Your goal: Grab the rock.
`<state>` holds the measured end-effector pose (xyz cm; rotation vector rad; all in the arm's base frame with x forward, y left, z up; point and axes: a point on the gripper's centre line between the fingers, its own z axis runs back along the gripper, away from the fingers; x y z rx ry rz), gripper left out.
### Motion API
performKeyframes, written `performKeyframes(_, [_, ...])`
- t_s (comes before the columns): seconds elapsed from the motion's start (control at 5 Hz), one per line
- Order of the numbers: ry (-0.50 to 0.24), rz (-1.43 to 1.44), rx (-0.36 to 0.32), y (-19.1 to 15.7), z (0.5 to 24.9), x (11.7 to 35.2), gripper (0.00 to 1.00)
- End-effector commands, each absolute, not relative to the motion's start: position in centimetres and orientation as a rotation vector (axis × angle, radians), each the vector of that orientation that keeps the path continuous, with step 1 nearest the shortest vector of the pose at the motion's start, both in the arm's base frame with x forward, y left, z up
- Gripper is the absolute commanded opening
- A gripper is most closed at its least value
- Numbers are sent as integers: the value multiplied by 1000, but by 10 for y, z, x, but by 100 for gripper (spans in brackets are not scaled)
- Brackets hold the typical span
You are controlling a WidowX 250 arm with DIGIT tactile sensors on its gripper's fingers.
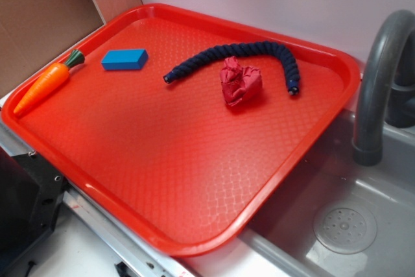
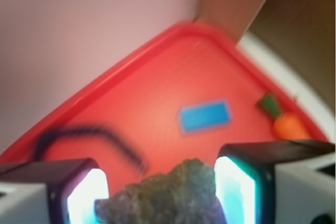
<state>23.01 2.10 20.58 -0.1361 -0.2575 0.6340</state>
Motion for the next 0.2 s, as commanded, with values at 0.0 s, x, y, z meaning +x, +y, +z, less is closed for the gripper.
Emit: performKeyframes(0.0, [-180,558,-198,37,230,193,0])
